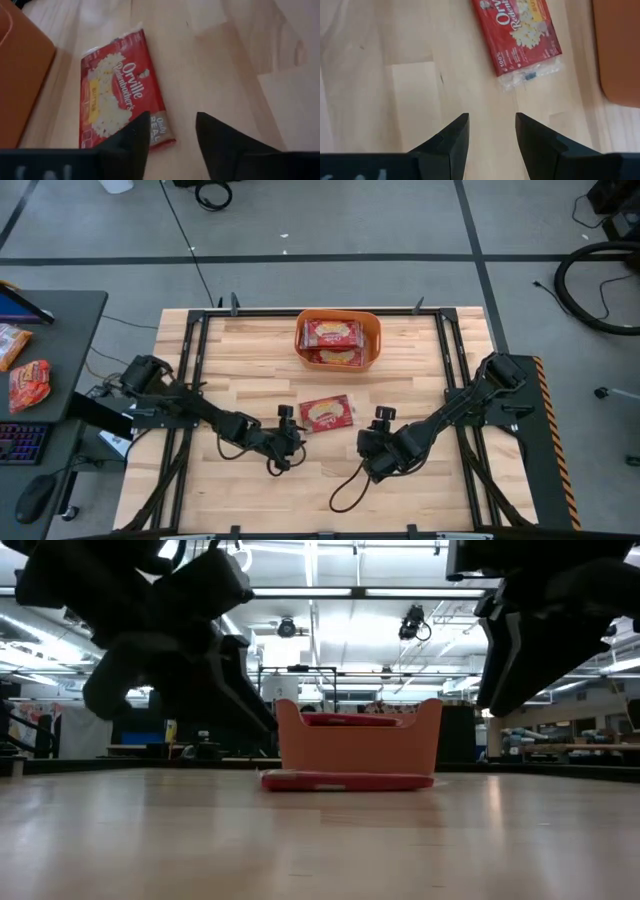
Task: Sort popcorn bags into baskets
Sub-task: Put the red popcorn bag into the orange bin
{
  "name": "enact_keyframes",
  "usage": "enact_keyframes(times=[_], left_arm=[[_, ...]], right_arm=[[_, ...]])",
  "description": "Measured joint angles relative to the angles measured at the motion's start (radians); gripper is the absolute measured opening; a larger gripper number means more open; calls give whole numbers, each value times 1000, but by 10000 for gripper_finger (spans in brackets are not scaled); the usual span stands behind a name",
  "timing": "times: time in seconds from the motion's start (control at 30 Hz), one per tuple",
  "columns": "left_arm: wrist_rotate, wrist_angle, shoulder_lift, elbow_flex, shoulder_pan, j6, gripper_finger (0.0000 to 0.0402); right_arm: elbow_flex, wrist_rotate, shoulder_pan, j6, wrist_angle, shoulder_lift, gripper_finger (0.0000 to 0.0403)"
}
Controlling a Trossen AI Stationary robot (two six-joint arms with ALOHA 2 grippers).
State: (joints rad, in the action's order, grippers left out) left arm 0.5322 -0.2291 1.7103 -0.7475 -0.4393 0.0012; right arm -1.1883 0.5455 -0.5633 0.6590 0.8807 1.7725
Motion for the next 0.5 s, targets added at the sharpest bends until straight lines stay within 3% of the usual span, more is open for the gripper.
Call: enact_keyframes(times=[0.1,0.23,0.37,0.5], left_arm=[[9,14,27,0,-1,60,199],[14,36,63,0,-4,297,238],[55,22,95,-1,-9,459,246],[89,-10,118,-5,-4,513,237]], right_arm=[[1,-4,0,-4,-25,0,166],[1,-7,0,-9,-61,0,167],[1,-7,0,-14,-79,0,167],[1,-7,0,-15,-81,-1,167]])
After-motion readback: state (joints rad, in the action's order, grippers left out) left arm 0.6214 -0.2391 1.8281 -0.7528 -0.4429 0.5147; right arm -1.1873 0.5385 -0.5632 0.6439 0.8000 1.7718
